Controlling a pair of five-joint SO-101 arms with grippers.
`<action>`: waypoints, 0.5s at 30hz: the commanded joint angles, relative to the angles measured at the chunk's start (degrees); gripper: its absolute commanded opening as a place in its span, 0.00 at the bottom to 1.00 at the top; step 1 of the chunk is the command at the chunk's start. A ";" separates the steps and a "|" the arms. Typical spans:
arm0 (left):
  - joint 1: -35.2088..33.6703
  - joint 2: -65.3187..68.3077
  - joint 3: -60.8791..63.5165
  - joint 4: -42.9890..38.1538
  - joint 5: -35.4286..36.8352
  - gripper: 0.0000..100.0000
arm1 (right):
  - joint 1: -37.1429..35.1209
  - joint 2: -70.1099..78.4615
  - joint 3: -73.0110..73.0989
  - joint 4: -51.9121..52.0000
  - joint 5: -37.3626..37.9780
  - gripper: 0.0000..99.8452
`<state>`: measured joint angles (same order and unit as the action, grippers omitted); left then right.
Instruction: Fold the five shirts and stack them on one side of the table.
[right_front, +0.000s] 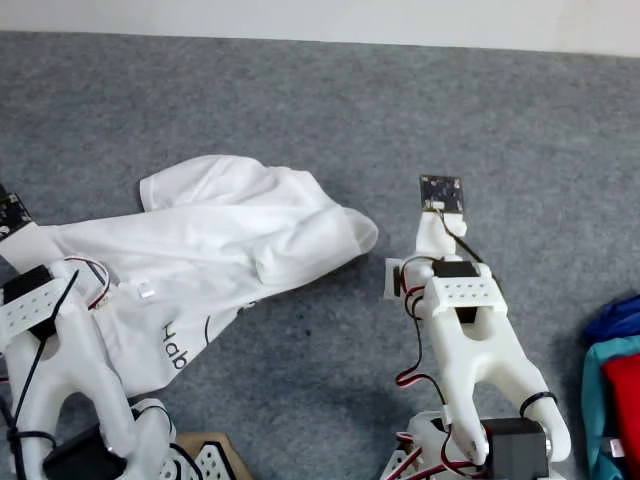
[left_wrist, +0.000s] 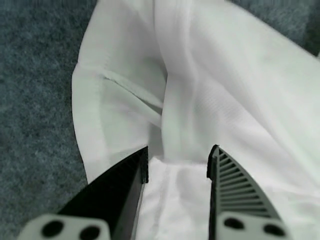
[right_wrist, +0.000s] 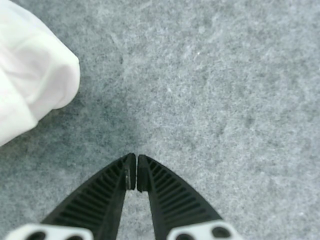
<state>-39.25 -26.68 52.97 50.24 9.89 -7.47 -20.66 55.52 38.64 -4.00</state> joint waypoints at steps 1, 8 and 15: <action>-0.40 -1.36 -0.04 -2.73 -0.62 0.21 | 0.75 -0.04 -0.57 -0.75 -0.53 0.03; -0.22 -1.36 0.31 -3.25 -5.10 0.21 | 0.75 -0.04 -0.57 -0.75 -0.44 0.03; -0.04 1.63 1.63 -6.42 -5.01 0.21 | 0.75 -0.04 -0.57 -0.75 -0.44 0.03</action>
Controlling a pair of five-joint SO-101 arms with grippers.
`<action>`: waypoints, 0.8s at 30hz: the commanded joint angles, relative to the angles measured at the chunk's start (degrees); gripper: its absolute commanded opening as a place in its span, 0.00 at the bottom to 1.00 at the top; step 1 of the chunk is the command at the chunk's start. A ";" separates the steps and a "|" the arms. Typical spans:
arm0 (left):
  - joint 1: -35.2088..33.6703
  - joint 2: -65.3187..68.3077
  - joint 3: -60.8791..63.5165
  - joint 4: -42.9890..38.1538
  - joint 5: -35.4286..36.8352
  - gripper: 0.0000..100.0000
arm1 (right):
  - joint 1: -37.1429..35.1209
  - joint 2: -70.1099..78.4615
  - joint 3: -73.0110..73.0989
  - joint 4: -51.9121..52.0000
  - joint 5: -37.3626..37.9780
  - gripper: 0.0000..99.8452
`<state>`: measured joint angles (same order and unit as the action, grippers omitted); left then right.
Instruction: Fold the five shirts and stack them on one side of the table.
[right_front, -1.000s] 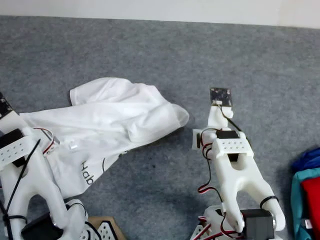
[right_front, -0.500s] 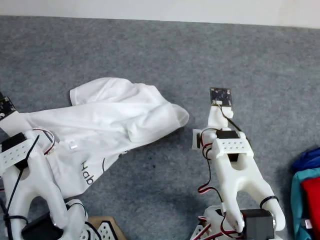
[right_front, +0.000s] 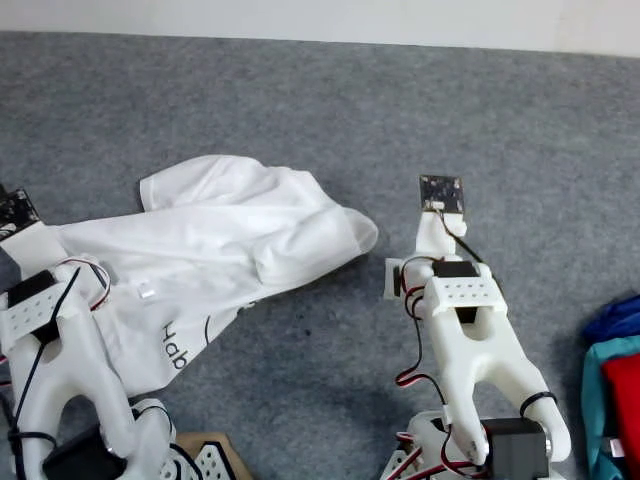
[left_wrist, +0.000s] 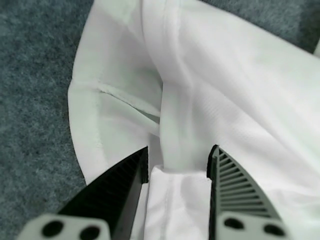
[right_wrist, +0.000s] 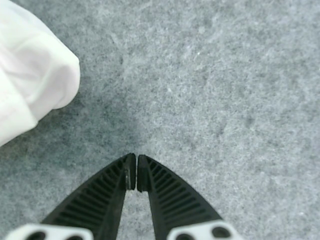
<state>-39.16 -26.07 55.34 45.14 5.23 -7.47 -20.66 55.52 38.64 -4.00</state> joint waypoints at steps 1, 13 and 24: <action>-0.13 2.42 -1.45 -1.32 -0.35 0.21 | 0.75 -0.04 -0.57 -0.75 -0.44 0.03; 4.09 14.73 -6.37 -1.41 -0.26 0.21 | 0.75 -0.04 -0.57 -0.75 -0.53 0.03; 5.41 14.81 -6.20 -4.84 -0.26 0.01 | 0.92 -0.22 -0.75 -0.75 -0.53 0.03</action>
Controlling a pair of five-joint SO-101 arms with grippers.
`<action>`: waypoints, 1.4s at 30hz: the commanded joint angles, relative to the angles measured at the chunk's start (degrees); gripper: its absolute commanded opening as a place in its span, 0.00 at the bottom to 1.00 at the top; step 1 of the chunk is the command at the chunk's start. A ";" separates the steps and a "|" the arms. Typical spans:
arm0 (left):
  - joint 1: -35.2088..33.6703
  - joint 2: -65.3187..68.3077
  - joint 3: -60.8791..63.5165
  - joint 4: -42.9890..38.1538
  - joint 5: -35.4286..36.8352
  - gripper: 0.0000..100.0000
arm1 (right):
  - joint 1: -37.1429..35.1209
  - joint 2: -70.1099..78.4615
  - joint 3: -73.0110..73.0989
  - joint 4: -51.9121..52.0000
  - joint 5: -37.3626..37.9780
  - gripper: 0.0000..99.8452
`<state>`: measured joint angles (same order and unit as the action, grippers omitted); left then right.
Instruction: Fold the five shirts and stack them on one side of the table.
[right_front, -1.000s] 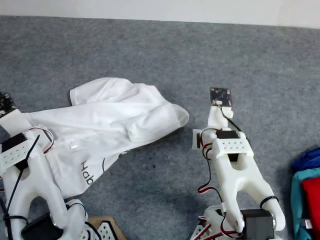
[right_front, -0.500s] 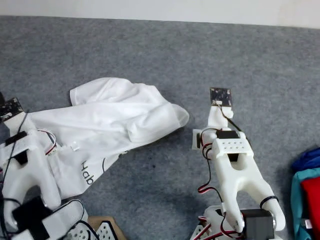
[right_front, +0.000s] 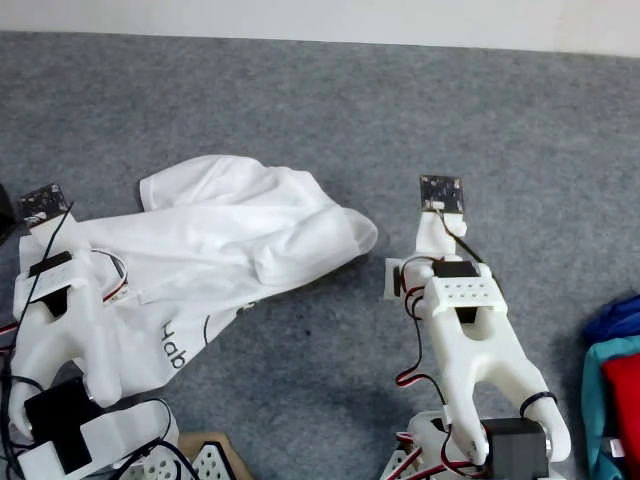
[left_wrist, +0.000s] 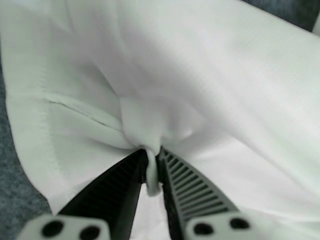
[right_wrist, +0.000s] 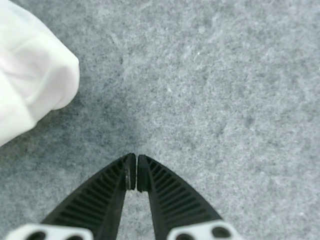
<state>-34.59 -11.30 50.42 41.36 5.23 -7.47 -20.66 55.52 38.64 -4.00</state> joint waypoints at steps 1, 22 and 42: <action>0.84 0.04 -1.27 -1.05 -0.26 0.01 | 1.01 -0.48 -0.75 -0.75 -0.62 0.03; 1.19 0.13 -1.19 -1.14 -0.35 0.01 | -13.49 0.04 -17.63 4.70 -4.04 0.17; 1.54 0.13 -0.66 -1.23 -0.35 0.01 | -15.34 24.57 -38.37 7.25 -2.37 0.17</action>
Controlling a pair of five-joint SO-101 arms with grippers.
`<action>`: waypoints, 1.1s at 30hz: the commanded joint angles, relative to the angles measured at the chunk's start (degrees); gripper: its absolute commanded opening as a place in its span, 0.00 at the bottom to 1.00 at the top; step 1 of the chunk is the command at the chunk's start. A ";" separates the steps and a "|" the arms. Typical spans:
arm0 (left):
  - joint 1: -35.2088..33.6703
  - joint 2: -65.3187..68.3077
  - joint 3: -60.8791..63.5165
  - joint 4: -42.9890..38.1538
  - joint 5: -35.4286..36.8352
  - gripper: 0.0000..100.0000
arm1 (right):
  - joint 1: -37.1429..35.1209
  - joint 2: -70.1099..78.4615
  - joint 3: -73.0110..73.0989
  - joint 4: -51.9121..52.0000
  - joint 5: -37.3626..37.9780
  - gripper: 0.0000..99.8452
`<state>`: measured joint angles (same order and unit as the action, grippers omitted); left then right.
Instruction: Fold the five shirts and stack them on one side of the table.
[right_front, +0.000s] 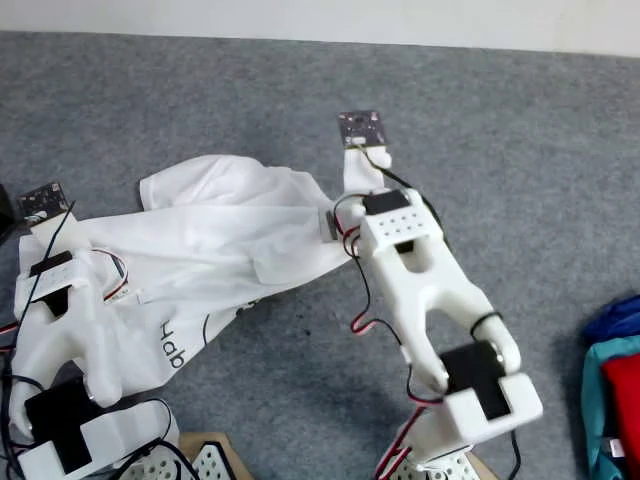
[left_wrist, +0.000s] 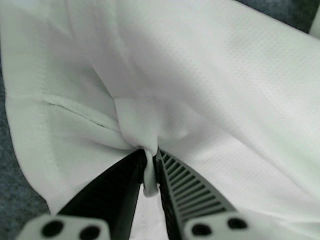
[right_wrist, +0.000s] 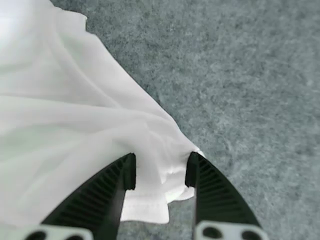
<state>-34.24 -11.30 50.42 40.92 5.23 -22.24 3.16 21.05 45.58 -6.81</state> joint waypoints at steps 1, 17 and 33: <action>1.19 0.13 -0.66 -0.79 -0.35 0.01 | -0.57 1.01 -3.91 0.31 0.44 0.17; 1.19 0.13 -0.66 -0.79 -0.35 0.01 | -2.59 -6.81 -2.42 9.36 -0.44 0.17; 1.19 0.13 -0.66 -0.79 -0.35 0.01 | -2.77 -7.60 6.81 1.71 -1.23 0.17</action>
<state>-34.15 -11.30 50.42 40.92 5.23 -24.62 -1.58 28.26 48.57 -7.34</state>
